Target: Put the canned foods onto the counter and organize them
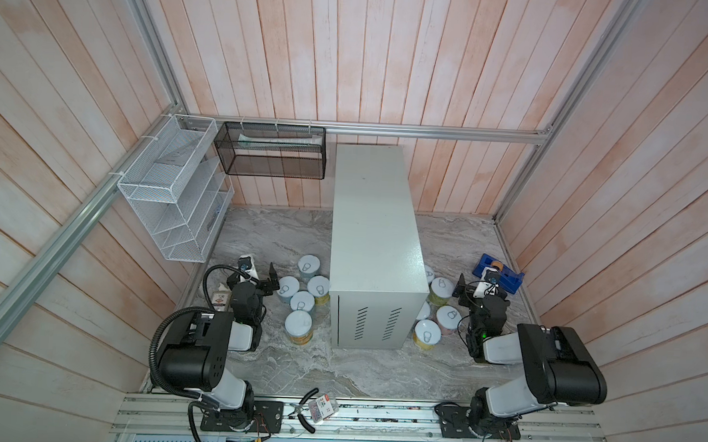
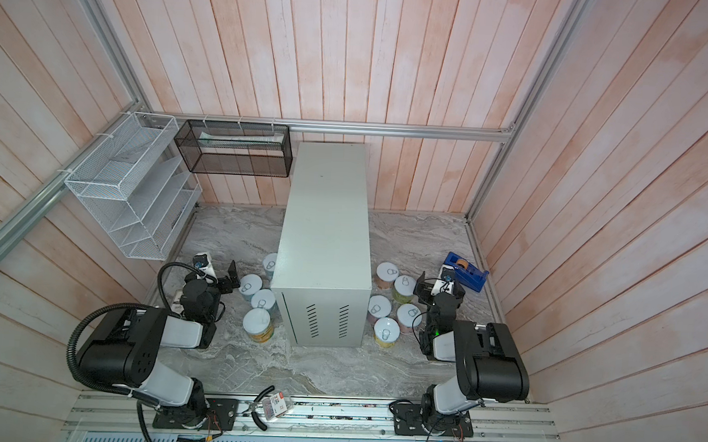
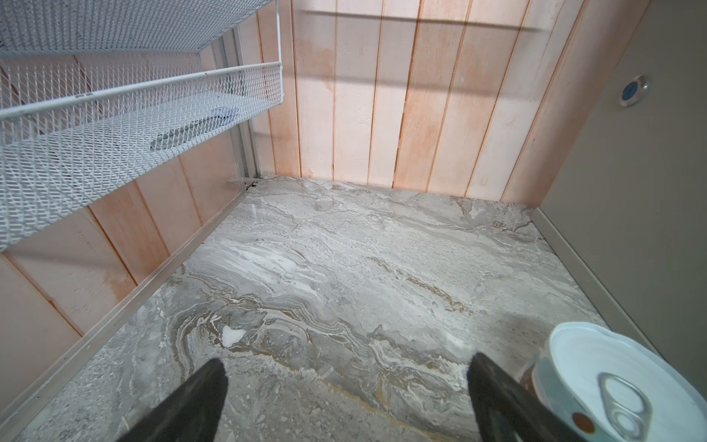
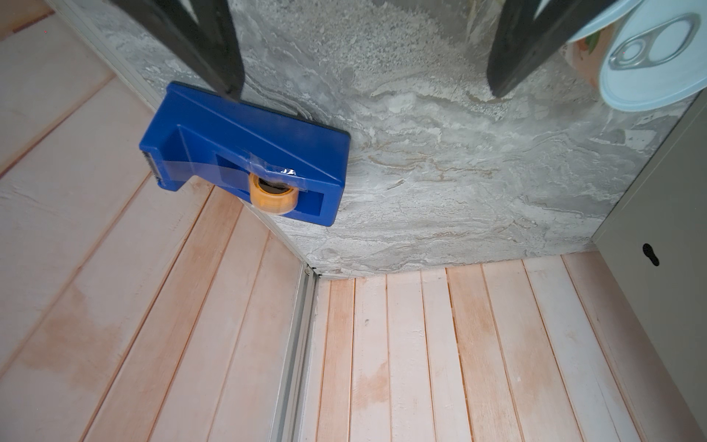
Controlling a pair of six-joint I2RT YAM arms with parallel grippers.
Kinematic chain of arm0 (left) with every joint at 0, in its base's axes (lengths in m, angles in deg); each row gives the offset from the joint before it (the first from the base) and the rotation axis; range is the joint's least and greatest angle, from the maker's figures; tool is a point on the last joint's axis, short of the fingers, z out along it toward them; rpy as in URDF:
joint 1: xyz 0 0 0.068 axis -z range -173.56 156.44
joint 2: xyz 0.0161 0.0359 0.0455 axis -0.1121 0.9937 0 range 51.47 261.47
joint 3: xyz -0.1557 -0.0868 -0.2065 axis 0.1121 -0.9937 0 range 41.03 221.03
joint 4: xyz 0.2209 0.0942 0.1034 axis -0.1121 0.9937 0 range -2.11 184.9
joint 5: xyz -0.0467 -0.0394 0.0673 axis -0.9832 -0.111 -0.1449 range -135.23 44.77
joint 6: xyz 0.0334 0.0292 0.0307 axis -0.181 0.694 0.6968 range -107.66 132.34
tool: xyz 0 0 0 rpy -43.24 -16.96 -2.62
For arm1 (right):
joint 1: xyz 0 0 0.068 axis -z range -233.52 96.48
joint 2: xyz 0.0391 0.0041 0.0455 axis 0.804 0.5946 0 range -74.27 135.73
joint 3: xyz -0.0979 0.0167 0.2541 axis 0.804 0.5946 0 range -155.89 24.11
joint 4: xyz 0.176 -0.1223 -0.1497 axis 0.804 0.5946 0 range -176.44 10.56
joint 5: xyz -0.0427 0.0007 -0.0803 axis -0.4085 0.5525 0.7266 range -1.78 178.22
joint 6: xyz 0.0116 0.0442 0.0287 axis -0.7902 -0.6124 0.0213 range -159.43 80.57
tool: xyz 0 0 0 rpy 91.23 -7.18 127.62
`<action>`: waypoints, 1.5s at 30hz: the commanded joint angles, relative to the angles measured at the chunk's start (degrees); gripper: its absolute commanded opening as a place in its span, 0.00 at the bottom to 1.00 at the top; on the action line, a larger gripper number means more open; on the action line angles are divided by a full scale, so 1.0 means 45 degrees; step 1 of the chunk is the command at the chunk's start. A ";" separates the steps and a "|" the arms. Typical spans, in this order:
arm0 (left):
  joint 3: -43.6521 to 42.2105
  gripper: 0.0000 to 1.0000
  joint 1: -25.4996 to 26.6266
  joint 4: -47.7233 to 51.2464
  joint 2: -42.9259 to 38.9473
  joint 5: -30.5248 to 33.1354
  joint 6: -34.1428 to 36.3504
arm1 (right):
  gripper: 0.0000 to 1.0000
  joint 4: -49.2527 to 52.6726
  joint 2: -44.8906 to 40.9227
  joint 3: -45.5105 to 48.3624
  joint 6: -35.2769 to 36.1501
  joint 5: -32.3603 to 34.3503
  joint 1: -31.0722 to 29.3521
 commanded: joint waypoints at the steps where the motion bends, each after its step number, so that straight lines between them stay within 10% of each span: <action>1: 0.0005 1.00 0.0027 -0.0156 -0.0100 0.0014 -0.0049 | 0.98 0.0056 -0.0061 -0.0110 -0.0132 -0.0144 0.0080; 6: 0.1028 1.00 0.0315 0.2400 -0.1202 0.0505 0.0252 | 0.98 -0.0316 -0.0517 0.0059 0.0559 -0.0976 -0.0107; 11: 0.1195 1.00 0.1021 0.3747 -0.3232 0.1301 0.0524 | 0.98 0.3907 -0.2940 -0.1171 0.0950 0.1890 -0.1103; 17: 0.3642 1.00 0.1208 1.0438 -0.5029 0.1510 -0.2834 | 0.98 0.8980 -0.4845 -0.3275 -0.1902 0.4081 -0.1502; 25: 0.3834 1.00 0.1578 1.4636 -0.7441 -0.0945 -0.5074 | 0.98 1.4632 -0.7454 -0.4580 -0.4384 0.4170 -0.2651; 32: 0.4180 1.00 0.4105 1.9158 -0.8840 -0.0001 -0.6845 | 0.98 1.8516 -0.8038 -0.5620 -0.6006 0.3310 -0.3906; 45: 0.3640 1.00 0.7281 2.1714 -0.9483 0.1331 -0.8634 | 0.98 1.9303 -0.8044 -0.5711 -0.6622 0.1901 -0.5027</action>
